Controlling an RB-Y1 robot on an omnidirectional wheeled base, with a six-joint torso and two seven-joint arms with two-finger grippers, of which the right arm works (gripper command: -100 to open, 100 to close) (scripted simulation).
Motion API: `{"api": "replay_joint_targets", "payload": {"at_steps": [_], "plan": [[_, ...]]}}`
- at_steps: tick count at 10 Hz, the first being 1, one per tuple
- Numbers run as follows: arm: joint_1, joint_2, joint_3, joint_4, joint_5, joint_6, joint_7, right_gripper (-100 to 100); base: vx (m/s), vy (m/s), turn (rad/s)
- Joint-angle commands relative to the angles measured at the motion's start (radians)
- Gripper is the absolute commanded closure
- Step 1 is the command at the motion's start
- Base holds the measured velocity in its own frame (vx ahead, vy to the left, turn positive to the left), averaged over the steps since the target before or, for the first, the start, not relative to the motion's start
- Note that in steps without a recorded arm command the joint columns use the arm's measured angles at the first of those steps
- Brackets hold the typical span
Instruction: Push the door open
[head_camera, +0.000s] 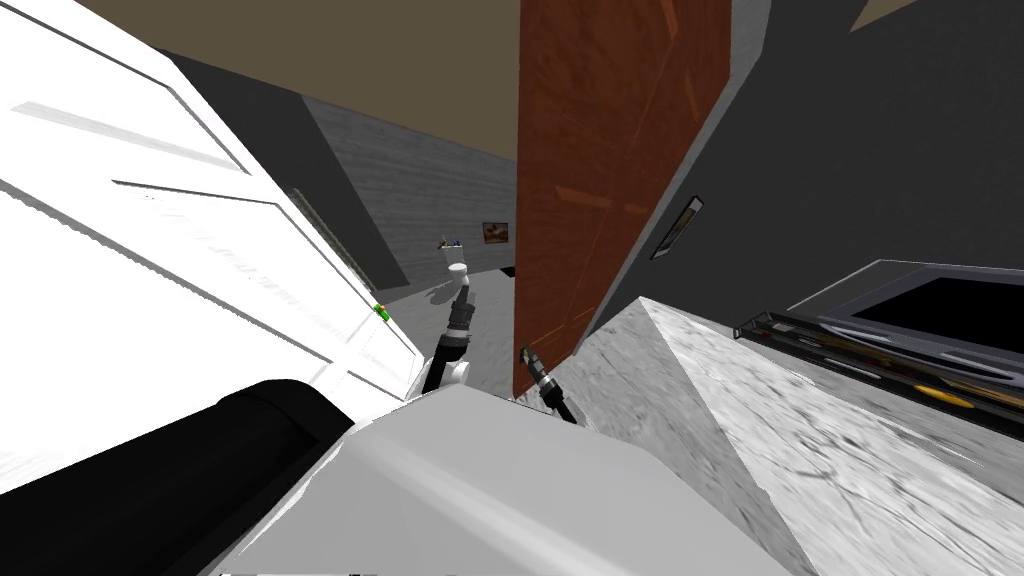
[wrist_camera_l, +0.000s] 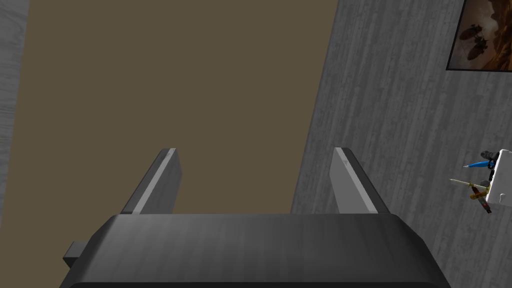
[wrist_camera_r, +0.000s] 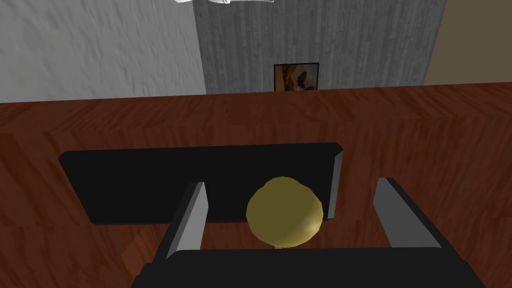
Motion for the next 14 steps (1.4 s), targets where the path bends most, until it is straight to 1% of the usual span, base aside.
{"api": "replay_joint_targets", "payload": {"at_steps": [1,2,7,8,12,14], "plan": [[0.0,0.0,0.0,0.0,0.0,0.0,0.0,-100,0.051,0.055,-0.014],[0.0,0.0,0.0,0.0,0.0,0.0,0.0,100,-0.01,-0.008,0.008],[0.0,0.0,0.0,0.0,0.0,0.0,0.0,100,-0.009,-0.009,0.003],[0.001,0.0,-0.011,0.005,-0.004,0.004,0.007,100,0.057,0.066,-0.01],[-0.002,0.0,-0.04,0.012,-0.016,0.008,0.024,100,0.098,0.142,-0.024],[-0.004,0.002,-0.065,0.017,-0.026,0.011,0.037,100,0.133,0.145,-0.022]]}}
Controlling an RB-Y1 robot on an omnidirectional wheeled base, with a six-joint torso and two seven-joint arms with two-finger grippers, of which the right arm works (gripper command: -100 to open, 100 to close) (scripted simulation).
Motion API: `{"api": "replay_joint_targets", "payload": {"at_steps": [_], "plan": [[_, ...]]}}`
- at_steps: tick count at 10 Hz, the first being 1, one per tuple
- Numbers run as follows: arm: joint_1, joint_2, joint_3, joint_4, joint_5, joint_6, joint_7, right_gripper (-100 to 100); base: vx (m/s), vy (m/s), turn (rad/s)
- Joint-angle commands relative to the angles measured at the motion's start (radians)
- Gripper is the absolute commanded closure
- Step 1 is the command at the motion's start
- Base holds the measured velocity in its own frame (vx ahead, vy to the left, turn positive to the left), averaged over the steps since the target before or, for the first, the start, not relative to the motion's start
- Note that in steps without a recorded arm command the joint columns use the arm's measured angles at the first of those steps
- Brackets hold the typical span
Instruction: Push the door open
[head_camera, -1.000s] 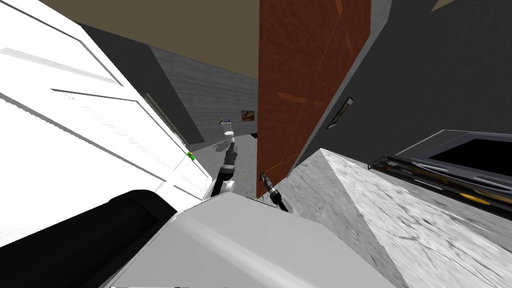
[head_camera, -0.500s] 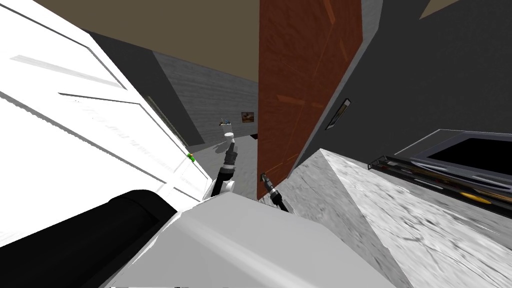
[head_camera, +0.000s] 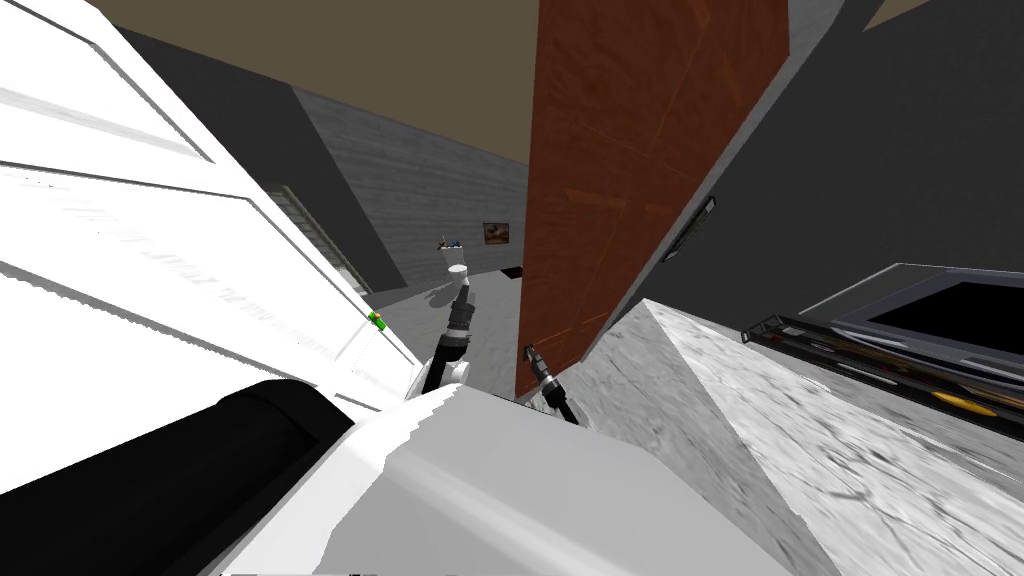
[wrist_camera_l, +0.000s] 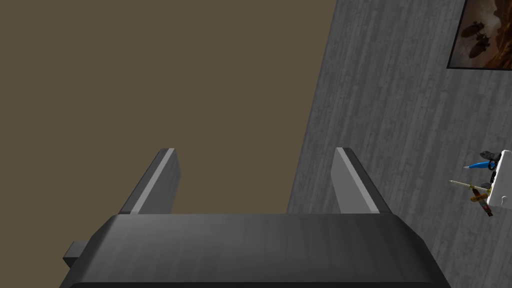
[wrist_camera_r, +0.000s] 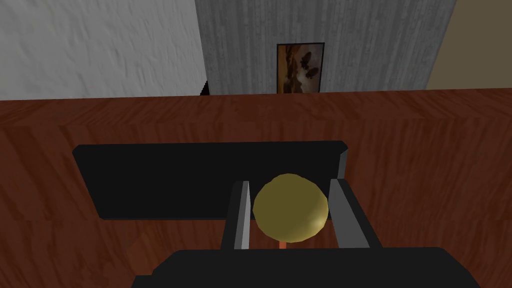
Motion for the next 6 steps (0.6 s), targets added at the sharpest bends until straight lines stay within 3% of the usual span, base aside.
{"api": "replay_joint_targets", "payload": {"at_steps": [1,4,6], "plan": [[-0.009,-0.002,-0.034,0.003,-0.014,0.003,0.016,100,0.163,0.154,-0.031],[-0.011,0.0,-0.053,0.007,-0.022,0.006,0.027,100,0.098,0.109,-0.017],[-0.014,0.005,-0.085,0.014,-0.035,0.009,0.045,100,0.089,0.103,-0.041]]}}
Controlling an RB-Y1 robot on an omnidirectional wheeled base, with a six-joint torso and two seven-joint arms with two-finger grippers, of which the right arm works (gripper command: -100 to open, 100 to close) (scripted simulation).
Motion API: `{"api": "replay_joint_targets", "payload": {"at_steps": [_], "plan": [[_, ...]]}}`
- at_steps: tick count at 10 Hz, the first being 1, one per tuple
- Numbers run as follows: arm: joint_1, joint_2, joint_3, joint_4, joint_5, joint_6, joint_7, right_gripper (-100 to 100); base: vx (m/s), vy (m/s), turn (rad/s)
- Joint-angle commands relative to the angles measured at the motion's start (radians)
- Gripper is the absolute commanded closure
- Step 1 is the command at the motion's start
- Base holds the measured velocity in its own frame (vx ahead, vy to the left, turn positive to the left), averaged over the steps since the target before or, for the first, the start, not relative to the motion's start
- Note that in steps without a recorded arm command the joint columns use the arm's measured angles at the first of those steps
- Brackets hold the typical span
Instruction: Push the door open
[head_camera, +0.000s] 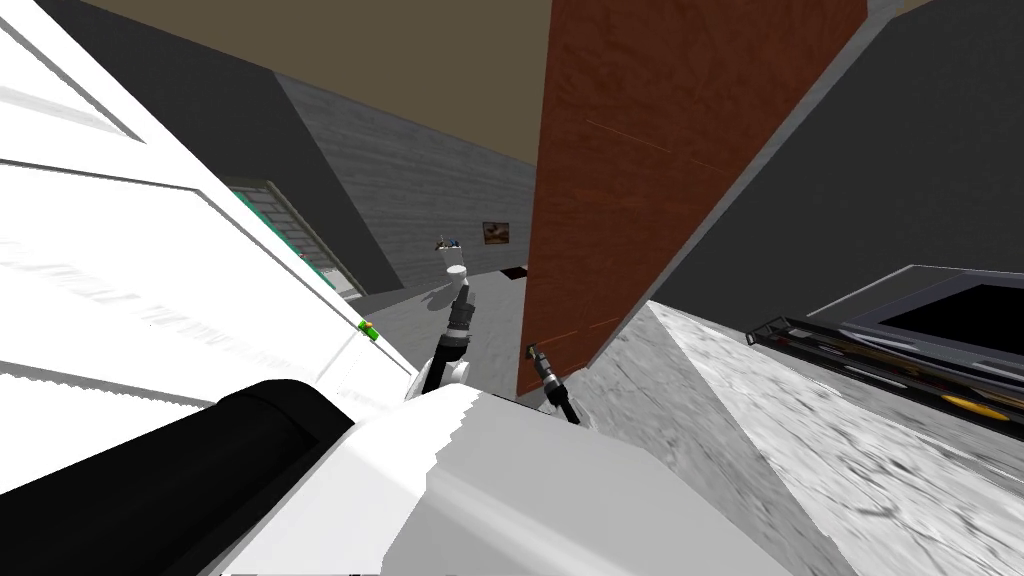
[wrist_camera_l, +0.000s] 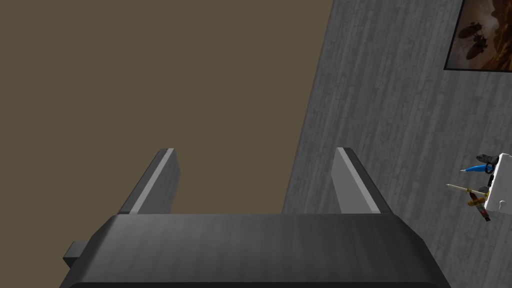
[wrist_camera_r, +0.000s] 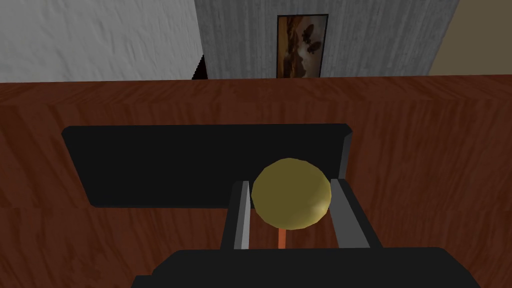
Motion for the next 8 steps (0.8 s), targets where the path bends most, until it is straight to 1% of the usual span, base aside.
{"api": "replay_joint_targets", "payload": {"at_steps": [1,3,4,5,6,7,8], "plan": [[-0.015,-0.004,-0.032,0.01,-0.014,0.0,0.011,100,0.082,0.108,-0.041],[-0.017,0.0,-0.054,0.014,-0.023,0.002,0.023,100,0.109,0.114,-0.021],[-0.019,0.004,-0.076,0.019,-0.032,0.005,0.036,100,0.112,0.156,-0.057],[-0.019,0.004,-0.076,0.019,-0.032,0.005,0.036,100,0.09,0.114,-0.04],[-0.02,0.009,-0.097,0.024,-0.041,0.007,0.048,100,0.103,0.117,-0.037],[-0.02,0.009,-0.097,0.024,-0.041,0.007,0.048,100,0.098,0.077,-0.048],[-0.02,0.009,-0.097,0.024,-0.041,0.007,0.048,100,0.053,0.015,-0.017]]}}
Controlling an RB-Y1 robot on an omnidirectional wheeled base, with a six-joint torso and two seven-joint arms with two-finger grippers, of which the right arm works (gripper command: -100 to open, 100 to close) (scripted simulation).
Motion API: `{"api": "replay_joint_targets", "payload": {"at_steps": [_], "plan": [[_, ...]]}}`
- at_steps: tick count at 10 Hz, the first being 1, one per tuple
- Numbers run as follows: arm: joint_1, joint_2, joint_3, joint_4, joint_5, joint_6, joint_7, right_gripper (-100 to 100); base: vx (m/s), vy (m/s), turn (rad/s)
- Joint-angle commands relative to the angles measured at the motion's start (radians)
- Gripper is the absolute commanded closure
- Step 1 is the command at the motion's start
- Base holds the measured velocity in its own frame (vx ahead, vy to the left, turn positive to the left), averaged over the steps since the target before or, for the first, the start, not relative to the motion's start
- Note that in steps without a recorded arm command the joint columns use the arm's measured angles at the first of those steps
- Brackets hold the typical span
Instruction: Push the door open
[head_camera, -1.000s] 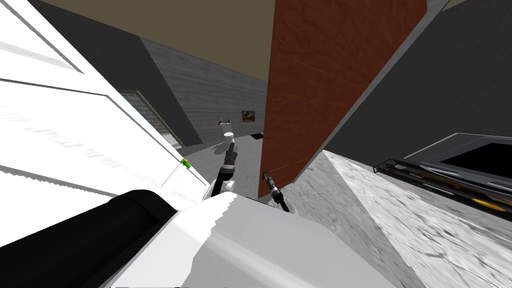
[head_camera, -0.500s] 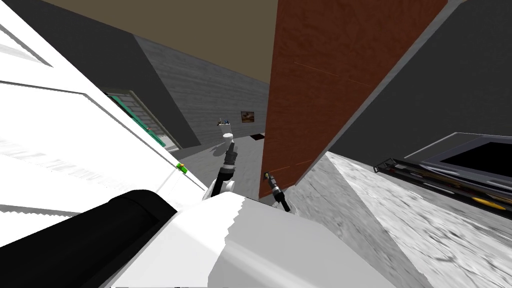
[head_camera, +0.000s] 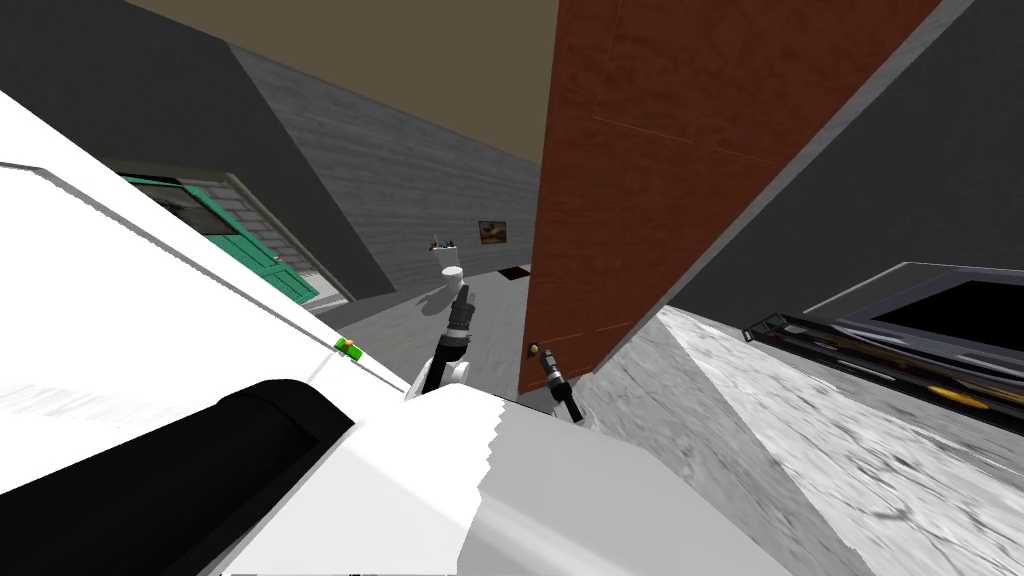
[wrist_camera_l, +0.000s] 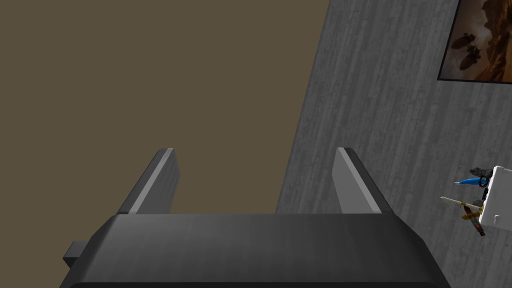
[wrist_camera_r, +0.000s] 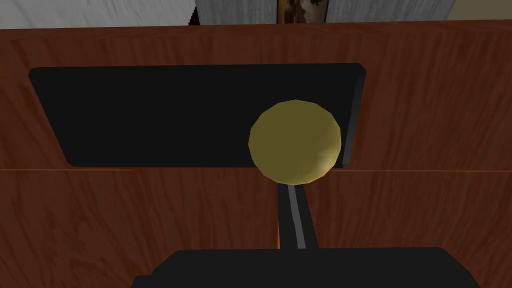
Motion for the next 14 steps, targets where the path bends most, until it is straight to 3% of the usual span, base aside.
{"api": "replay_joint_targets", "payload": {"at_steps": [1,8,14], "plan": [[0.001,-0.005,0.003,-0.004,0.0,0.003,-0.005,-100,-0.106,-0.029,-0.036],[0.003,0.003,0.012,-0.012,0.001,0.011,-0.016,-100,-0.194,-0.031,-0.028],[0.006,0.002,-0.001,-0.003,-0.004,-0.003,0.0,-100,0.175,0.085,0.024]]}}
